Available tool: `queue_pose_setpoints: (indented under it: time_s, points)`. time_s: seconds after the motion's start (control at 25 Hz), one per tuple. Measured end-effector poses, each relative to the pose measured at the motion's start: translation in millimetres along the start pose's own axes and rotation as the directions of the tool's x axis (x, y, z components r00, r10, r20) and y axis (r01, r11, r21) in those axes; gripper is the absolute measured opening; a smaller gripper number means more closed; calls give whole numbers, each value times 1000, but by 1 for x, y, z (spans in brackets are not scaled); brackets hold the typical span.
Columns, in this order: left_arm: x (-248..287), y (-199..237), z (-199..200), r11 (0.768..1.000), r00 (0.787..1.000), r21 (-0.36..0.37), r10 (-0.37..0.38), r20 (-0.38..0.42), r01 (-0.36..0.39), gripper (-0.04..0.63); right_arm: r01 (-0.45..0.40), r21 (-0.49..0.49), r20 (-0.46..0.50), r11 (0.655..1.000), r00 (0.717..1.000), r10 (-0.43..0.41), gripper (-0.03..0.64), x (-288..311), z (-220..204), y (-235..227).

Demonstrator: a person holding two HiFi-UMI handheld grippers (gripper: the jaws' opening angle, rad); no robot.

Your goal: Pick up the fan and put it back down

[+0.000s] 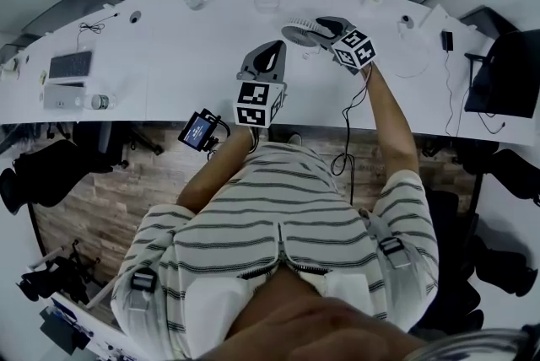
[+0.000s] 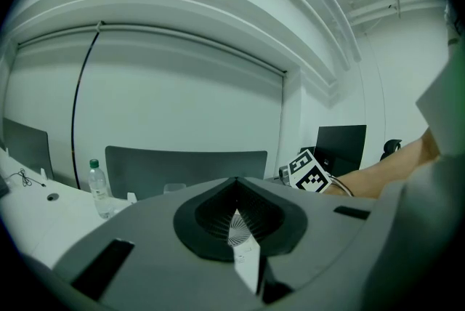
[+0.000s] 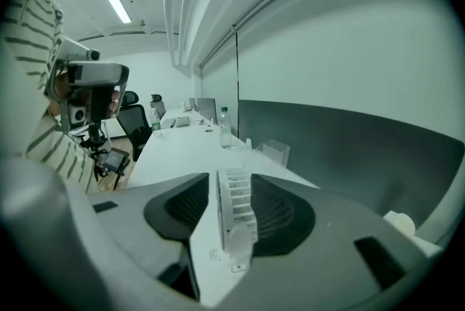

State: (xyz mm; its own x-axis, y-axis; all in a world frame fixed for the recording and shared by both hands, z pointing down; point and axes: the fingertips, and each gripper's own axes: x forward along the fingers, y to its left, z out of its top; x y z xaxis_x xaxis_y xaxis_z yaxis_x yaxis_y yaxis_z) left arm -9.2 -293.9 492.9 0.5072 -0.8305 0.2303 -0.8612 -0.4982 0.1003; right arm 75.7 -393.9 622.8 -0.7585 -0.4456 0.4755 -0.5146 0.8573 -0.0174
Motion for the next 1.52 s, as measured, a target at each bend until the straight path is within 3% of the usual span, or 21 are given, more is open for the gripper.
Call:
queue_pose_setpoints:
  time_s: [0.08,0.36,0.64,0.92,1.36,1.52]
  points:
    - [-1,-2,2,1000,1000,2,-7,4,7,8,23,14,26,1000,999,-24,133,-4,6,1]
    - [-4,-4,4,1000,1000,5,-19,11,19,8,98,69,88,993,991,-104,115,-15,24,6]
    - [-6,-9,5,999,999,5,-37,19,37,8,234,149,89,961,965,-248,26,-28,34,11]
    - [-7,-16,6,998,998,3,-55,25,55,8,404,232,98,885,895,-435,11,-51,48,22]
    - [-2,-18,7,998,997,-5,-65,30,65,8,459,386,174,800,816,-552,11,-84,78,47]
    - [0,-18,9,998,997,-9,-61,39,62,8,462,409,207,787,793,-574,11,-93,91,57]
